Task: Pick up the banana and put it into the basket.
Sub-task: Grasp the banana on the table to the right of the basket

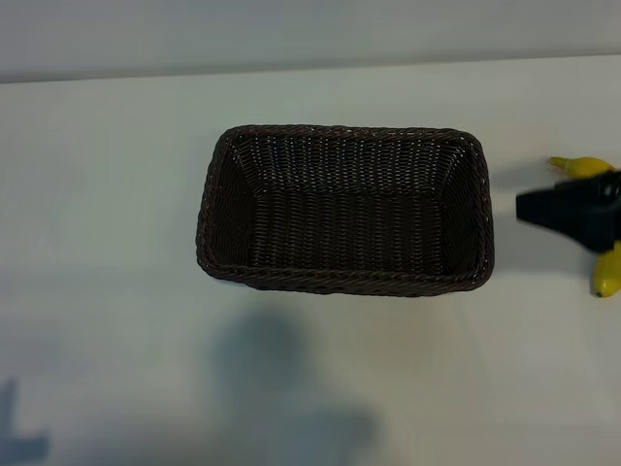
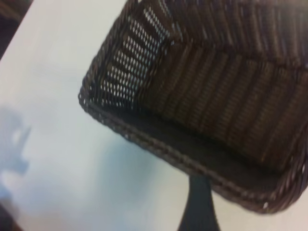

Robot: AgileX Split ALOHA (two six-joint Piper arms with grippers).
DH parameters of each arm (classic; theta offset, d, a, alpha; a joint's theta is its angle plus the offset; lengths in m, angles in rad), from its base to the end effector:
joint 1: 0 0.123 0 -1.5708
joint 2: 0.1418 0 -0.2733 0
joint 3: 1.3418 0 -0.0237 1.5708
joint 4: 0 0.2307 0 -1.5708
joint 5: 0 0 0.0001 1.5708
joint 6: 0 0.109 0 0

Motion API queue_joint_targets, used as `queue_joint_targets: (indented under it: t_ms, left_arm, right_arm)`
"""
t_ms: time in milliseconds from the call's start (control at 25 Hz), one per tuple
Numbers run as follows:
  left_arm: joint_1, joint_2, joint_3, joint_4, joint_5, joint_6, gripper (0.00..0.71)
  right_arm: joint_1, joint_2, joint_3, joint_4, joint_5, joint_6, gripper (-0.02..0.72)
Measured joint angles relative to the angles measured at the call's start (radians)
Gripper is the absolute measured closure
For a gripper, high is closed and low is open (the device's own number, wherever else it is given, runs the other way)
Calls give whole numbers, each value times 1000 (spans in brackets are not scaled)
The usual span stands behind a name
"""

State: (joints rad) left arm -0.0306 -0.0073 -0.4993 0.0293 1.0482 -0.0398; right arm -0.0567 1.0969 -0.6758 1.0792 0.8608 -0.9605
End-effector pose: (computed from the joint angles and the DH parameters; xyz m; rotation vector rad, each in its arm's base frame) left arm 0.0051 0.0026 0.2605 -0.0106 2.0248 -0.0096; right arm 0.1947 0.0620 0.2680 -0.3552 2.2462 0.8027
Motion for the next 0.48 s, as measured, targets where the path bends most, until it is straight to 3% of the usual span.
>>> queue_joint_targets:
  t_ms: [240,480]
  left_arm:
    - [0,0,1,0,0,0,169]
    - [0,0,1,0,0,-1,169]
  right_arm:
    - [0,52,-130,-100,2,122,144]
    - [0,174,-276,-303,44,342,144]
